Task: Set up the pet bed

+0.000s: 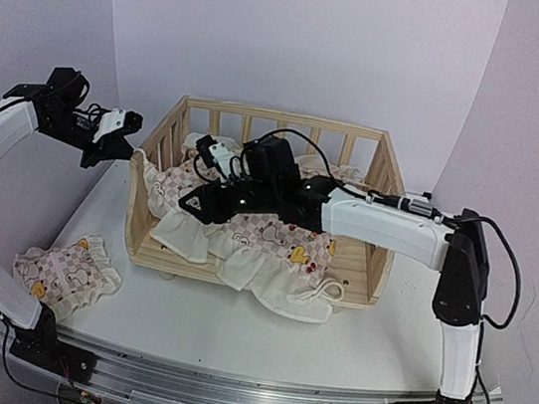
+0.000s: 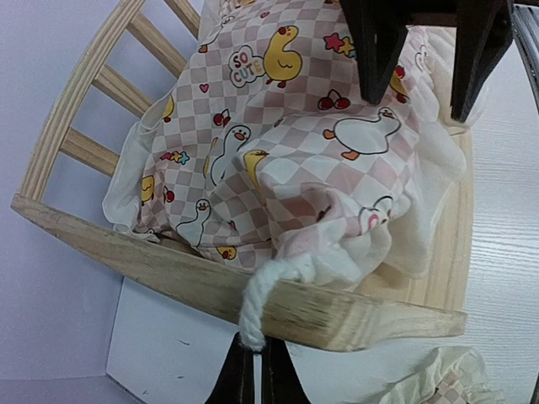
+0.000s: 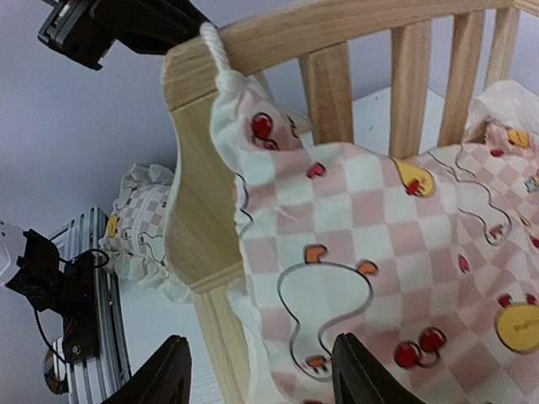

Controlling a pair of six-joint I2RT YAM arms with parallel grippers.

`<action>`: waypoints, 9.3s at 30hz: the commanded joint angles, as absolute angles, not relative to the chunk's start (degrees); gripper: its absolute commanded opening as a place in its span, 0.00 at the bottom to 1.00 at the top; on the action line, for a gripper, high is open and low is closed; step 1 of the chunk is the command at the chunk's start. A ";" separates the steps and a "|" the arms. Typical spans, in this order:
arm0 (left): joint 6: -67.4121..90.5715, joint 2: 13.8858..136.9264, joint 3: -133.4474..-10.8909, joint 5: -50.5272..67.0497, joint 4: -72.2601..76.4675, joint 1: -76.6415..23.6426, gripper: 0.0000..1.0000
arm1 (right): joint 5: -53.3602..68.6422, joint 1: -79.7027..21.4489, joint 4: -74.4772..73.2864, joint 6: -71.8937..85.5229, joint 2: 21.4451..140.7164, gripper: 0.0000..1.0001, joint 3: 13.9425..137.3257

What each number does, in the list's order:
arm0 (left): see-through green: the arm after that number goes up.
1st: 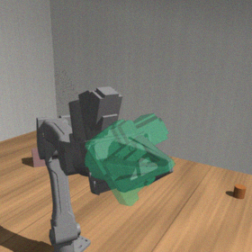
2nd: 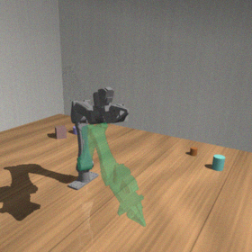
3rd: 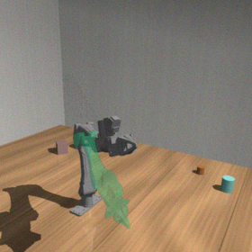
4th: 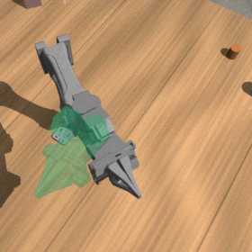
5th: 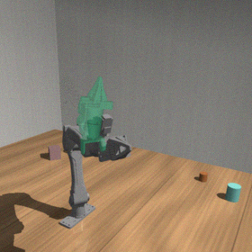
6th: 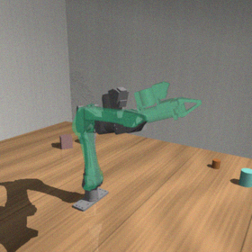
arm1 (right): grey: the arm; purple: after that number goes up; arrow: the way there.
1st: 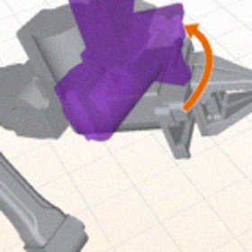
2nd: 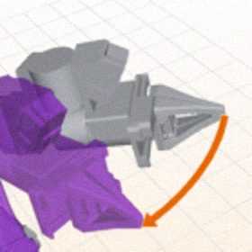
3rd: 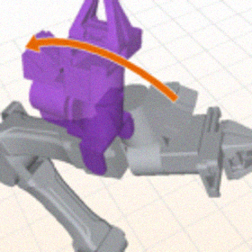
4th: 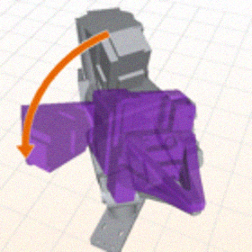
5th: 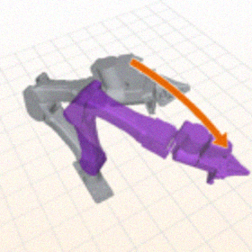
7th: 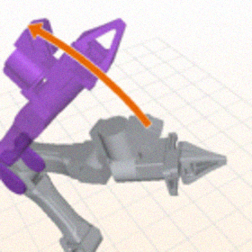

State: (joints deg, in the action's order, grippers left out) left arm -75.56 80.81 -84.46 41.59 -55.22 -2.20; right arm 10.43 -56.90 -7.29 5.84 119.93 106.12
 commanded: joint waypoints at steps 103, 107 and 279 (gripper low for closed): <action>-98.21 48.45 -64.52 55.95 -60.58 -5.75 0.00 | 34.75 -63.08 16.54 -2.85 128.53 0.40 113.41; -99.53 48.22 -63.73 55.20 -60.86 -5.76 0.00 | 33.81 -64.30 14.20 -5.24 128.30 0.29 112.50; 0.57 57.37 -41.17 22.20 9.95 -47.71 0.54 | -12.28 -65.43 -55.56 -9.32 106.95 0.24 91.14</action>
State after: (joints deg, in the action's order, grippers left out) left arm 0.12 58.66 -41.46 22.63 6.85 -47.68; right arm -9.71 -65.08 -55.16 -9.02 106.57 91.07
